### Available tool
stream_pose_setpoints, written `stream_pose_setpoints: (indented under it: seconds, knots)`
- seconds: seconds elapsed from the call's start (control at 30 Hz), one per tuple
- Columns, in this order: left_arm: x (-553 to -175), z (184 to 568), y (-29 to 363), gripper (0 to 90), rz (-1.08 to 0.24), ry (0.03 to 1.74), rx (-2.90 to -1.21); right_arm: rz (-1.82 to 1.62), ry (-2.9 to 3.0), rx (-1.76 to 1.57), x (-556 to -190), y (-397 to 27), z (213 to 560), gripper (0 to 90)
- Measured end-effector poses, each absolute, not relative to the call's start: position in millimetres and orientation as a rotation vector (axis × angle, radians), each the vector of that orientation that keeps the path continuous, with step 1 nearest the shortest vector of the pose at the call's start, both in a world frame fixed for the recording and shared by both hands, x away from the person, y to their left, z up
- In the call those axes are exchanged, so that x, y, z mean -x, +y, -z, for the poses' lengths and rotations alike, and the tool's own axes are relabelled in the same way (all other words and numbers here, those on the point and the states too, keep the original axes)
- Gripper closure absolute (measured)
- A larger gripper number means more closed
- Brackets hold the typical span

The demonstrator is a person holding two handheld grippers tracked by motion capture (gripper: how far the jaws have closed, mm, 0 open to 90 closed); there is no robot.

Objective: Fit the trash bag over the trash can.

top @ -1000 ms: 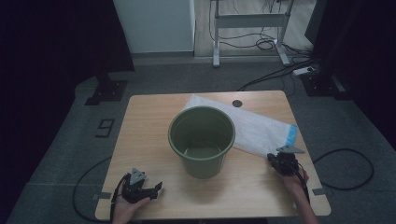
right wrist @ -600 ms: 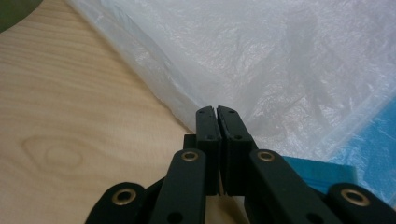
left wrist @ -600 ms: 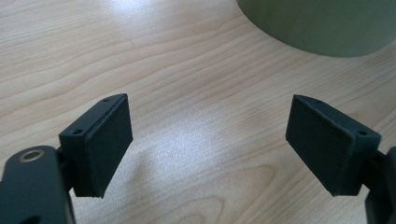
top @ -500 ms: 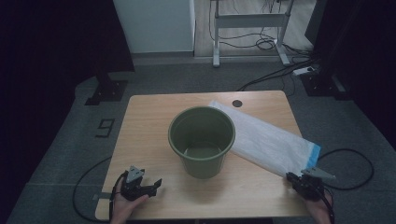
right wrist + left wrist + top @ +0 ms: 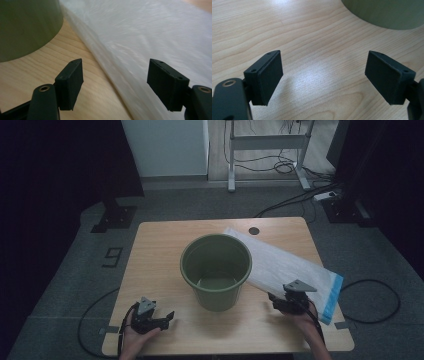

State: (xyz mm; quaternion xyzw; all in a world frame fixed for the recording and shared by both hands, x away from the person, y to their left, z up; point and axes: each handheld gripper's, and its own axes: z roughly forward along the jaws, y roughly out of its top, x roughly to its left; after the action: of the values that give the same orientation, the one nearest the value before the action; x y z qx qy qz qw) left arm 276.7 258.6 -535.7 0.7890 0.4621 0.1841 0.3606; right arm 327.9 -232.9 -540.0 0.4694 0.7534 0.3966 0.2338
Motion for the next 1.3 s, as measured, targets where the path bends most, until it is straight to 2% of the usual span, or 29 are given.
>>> stream_pose_setpoints:
  seconds: [0.2,0.27,0.33,0.4,0.47,0.5,0.53,0.67,0.87,1.07,1.13,1.23,1.3]
  knots:
    - [-278.7,537.8,255.0,14.7,-0.479,1.193,-2.045,-0.99,2.086,-1.285,-354.0,-211.8,550.0,27.2]
    - [-278.6,538.5,253.5,15.0,-0.479,1.188,-2.046,-0.957,2.1,-1.279,-360.0,-208.6,551.8,30.2]
    - [-277.1,539.8,252.1,15.0,-0.481,1.187,-2.053,-0.964,2.114,-1.274,-362.4,-207.6,552.8,42.1]
    - [-273.9,541.0,251.5,14.9,-0.487,1.184,-2.064,-0.986,2.137,-1.274,-363.9,-208.3,552.1,60.5]
    - [-270.4,540.6,251.7,14.9,-0.513,1.18,-2.073,-0.991,2.145,-1.288,-365.0,-209.8,551.1,71.8]
    - [-270.4,540.6,251.7,14.9,-0.513,1.18,-2.073,-0.991,2.145,-1.288,-365.0,-209.8,551.1,71.8]
    - [-268.6,538.4,253.1,14.9,-0.52,1.183,-2.055,-1.008,2.148,-1.3,-361.8,-211.7,551.3,80.2]
    - [-267.5,535.7,253.1,15.0,-0.528,1.183,-2.031,-1.004,2.153,-1.306,-346.9,-216.2,550.7,84.9]
    - [-268.0,536.6,257.3,15.0,-0.521,1.193,-2.034,-1.033,2.168,-1.344,-315.7,-233.4,550.2,85.1]
    - [-269.1,535.2,261.9,15.0,-0.518,1.204,-2.009,-1.039,2.126,-1.406,-299.9,-250.4,550.7,83.3]
    - [-269.5,535.2,261.9,15.0,-0.518,1.204,-2.009,-1.036,2.123,-1.404,-298.3,-251.4,550.3,76.0]
    - [-269.7,535.5,261.2,15.0,-0.516,1.203,-2.011,-1.059,2.069,-1.347,-299.0,-241.9,545.1,51.6]
    - [-270.2,536.0,260.5,15.0,-0.512,1.203,-2.008,-1.083,2.039,-1.297,-303.8,-230.5,539.9,40.1]
